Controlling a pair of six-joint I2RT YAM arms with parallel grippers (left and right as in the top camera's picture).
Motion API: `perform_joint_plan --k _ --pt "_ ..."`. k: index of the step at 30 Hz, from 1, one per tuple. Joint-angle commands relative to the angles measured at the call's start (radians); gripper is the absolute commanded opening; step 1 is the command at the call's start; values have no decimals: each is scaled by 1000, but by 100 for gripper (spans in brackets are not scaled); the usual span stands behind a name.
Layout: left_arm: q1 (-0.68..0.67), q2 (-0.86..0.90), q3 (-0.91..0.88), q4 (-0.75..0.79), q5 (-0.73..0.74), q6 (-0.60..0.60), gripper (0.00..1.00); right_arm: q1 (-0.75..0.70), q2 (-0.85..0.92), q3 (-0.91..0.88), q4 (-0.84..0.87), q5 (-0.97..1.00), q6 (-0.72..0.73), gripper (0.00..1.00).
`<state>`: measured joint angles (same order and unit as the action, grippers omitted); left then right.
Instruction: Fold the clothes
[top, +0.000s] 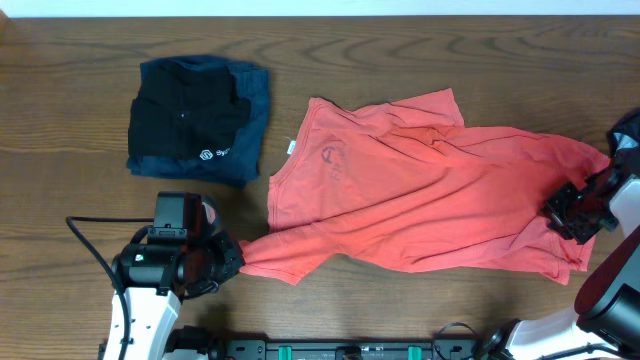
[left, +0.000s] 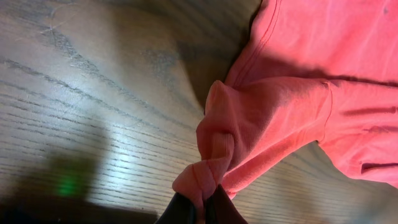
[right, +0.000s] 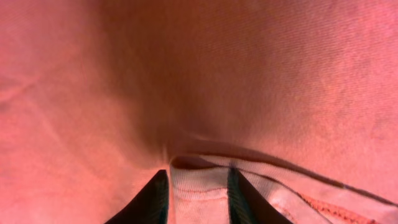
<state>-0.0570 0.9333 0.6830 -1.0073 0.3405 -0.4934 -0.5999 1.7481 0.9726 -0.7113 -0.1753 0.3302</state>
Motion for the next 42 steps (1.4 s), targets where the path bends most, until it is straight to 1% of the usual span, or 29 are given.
perform_joint_plan --k 1,3,7,10,13,15,18,22,25,27,30,35,36,38,42 --pt "0 0 16 3 -9 10 6 5 5 -32 21 14 27 20" --pt "0 0 16 3 -9 10 6 4 4 -31 24 14 29 2" --pt "0 0 16 2 -9 10 6 -10 -23 22 -23 -23 29 1" --pt "0 0 16 3 -9 10 6 -27 -81 86 -111 -35 29 1" --pt "0 0 16 16 -5 9 6 -52 -167 161 -230 -17 29 1" --pt "0 0 16 41 35 10 6 -74 -234 209 -297 4 29 1" --pt "0 0 17 67 68 10 6 -109 -329 258 -349 3 29 1" --pt "0 0 17 84 68 10 6 -138 -450 278 -359 3 29 1" --pt "0 0 17 105 71 10 6 -139 -500 277 -355 2 28 1" --pt "0 0 19 120 90 15 6 -139 -515 277 -359 -2 21 1" --pt "0 0 44 131 151 56 6 -138 -519 277 -363 -22 21 1" --pt "0 -1 107 131 150 109 6 -131 -505 275 -363 -47 19 1" --pt "-1 -1 121 131 151 122 6 -129 -502 275 -363 -61 9 1" --pt "0 -1 167 126 180 186 6 -126 -500 275 -359 -101 -1 1" --pt "-2 0 356 56 199 261 6 -127 -502 313 -325 -205 -17 1"
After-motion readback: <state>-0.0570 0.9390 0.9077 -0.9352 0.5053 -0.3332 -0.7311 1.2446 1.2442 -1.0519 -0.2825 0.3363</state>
